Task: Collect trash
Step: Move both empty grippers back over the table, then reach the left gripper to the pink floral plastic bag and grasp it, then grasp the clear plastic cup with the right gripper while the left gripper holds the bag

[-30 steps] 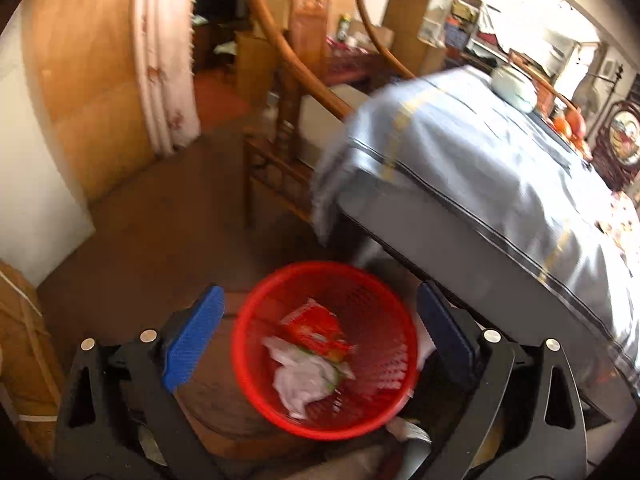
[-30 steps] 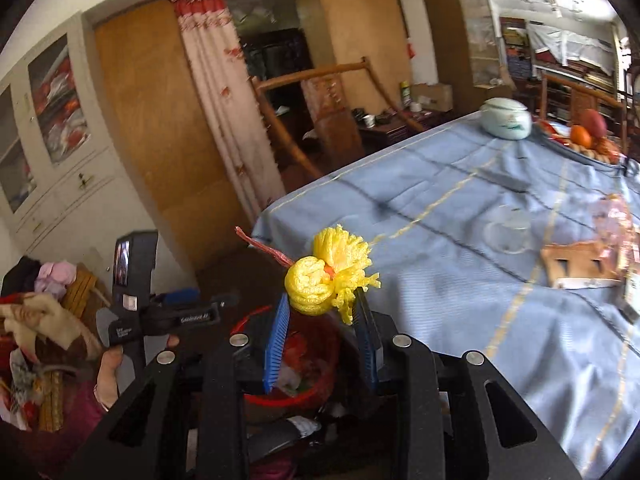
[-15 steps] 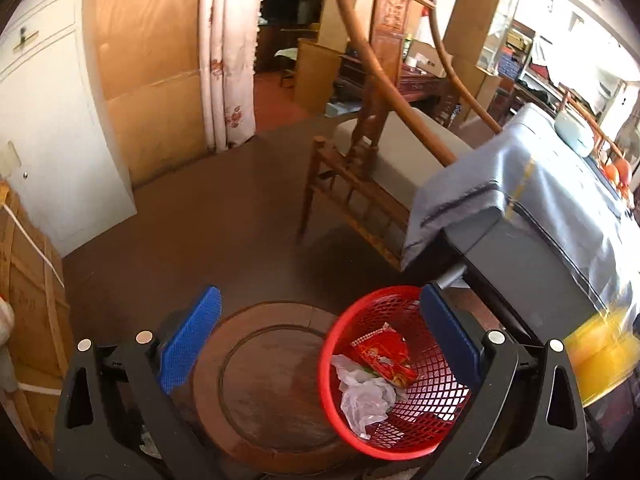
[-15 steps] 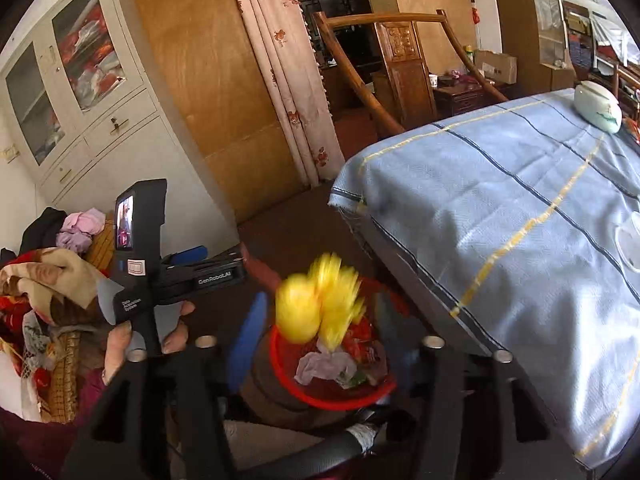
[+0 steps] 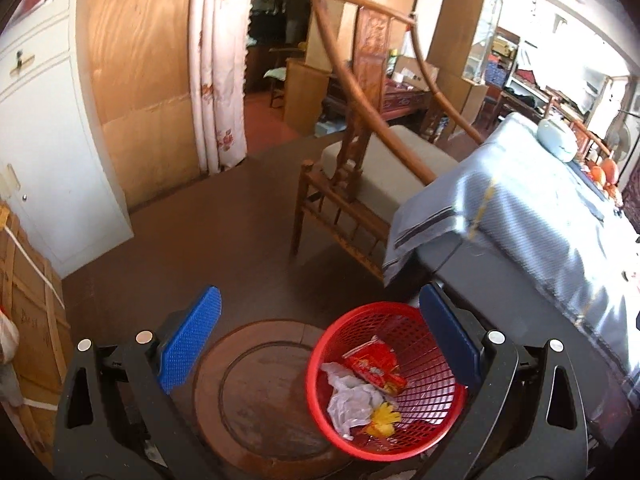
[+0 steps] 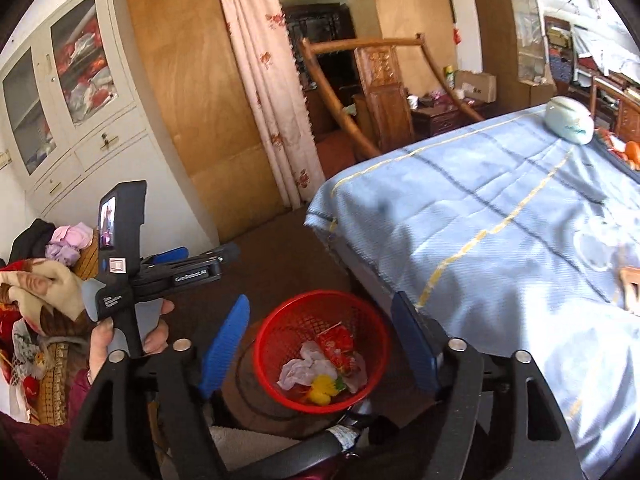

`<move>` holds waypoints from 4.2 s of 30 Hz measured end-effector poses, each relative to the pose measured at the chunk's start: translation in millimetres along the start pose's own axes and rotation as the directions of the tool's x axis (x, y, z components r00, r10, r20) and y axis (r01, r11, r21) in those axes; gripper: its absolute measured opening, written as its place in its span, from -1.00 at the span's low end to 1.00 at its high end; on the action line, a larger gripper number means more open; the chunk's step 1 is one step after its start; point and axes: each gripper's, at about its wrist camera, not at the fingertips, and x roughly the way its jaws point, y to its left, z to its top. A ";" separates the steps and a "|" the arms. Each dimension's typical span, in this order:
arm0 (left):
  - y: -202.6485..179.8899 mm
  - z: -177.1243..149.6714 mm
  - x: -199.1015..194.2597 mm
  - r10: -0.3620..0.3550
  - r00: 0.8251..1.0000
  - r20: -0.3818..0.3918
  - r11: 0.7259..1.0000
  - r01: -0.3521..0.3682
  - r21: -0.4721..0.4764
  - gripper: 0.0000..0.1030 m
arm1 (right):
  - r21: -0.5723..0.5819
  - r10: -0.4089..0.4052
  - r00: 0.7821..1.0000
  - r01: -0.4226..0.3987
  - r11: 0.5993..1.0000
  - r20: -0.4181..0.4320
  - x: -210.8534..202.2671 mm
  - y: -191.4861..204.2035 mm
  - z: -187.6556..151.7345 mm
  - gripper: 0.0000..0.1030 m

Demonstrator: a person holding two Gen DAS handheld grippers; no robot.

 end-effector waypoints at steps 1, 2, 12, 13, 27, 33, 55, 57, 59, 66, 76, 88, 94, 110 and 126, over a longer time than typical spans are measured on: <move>-5.7 1.4 -3.9 -0.007 1.000 0.009 1.000 0.007 0.009 0.86 | 0.004 -0.005 1.000 0.005 1.000 0.012 -5.3 -1.8 -0.3 0.50; -10.3 2.9 -8.3 -0.015 1.000 0.017 1.000 0.015 0.018 0.86 | 0.010 -0.012 1.000 0.012 1.000 0.027 -11.5 -4.7 -0.3 0.51; -74.8 13.0 -67.2 -0.107 0.985 0.132 0.984 0.086 0.157 0.87 | 0.067 -0.101 0.976 0.089 0.994 0.193 -95.2 -33.9 -13.0 0.70; -83.5 12.7 -74.1 -0.122 0.982 0.141 0.980 0.096 0.175 0.87 | 0.074 -0.116 0.970 0.102 0.992 0.215 -106.1 -36.9 -15.6 0.73; -203.0 -27.6 -146.1 -0.297 0.941 0.159 0.889 0.212 0.407 0.87 | 0.325 -0.397 0.796 0.265 0.908 0.458 -280.9 -111.4 -93.9 0.89; -256.2 -52.5 -152.5 -0.361 0.929 0.085 0.836 0.281 0.472 0.87 | 0.464 -0.510 0.728 0.294 0.836 0.457 -329.3 -157.9 -136.3 0.89; -446.4 -6.1 -67.2 -0.415 0.899 -0.140 0.722 0.419 0.550 0.87 | 0.676 -0.581 0.778 0.296 0.675 0.239 -285.7 -324.4 -145.1 0.89; -470.9 -0.6 -62.5 -0.437 0.885 -0.159 0.703 0.447 0.554 0.87 | 0.679 -0.581 0.781 0.301 0.670 0.228 -282.7 -334.4 -138.3 0.89; -495.2 1.9 -56.8 -0.454 0.873 -0.178 0.681 0.469 0.562 0.87 | 0.679 -0.578 0.787 0.304 0.668 0.217 -278.3 -343.5 -131.9 0.89; -555.6 -2.4 -10.1 -0.436 0.849 -0.299 0.645 0.527 0.554 0.87 | 0.683 -0.581 0.788 0.311 0.661 0.203 -273.6 -366.2 -110.7 0.89; -563.4 4.0 51.6 -0.430 0.821 -0.376 0.680 0.569 0.464 0.87 | 0.644 -0.564 0.802 0.326 0.692 0.200 -258.8 -396.3 -50.9 0.89; -551.3 8.8 58.2 -0.404 0.862 -0.305 0.719 0.506 0.477 0.87 | 0.655 -0.681 0.732 0.530 0.538 -0.032 -223.3 -473.4 -66.4 0.89; -551.4 6.3 58.8 -0.409 0.855 -0.318 0.715 0.517 0.471 0.87 | 0.636 -0.676 0.720 0.597 0.489 -0.156 -210.6 -487.3 -79.9 0.90; -553.9 6.0 57.2 -0.440 0.834 -0.334 0.689 0.551 0.470 0.50 | 0.600 -0.653 0.730 0.619 0.507 -0.201 -192.7 -490.7 -79.1 0.16; -540.6 25.9 51.2 -0.531 0.793 -0.298 0.691 0.609 0.389 -0.13 | 0.602 -0.658 0.739 0.593 0.534 -0.144 -202.0 -482.7 -75.3 0.16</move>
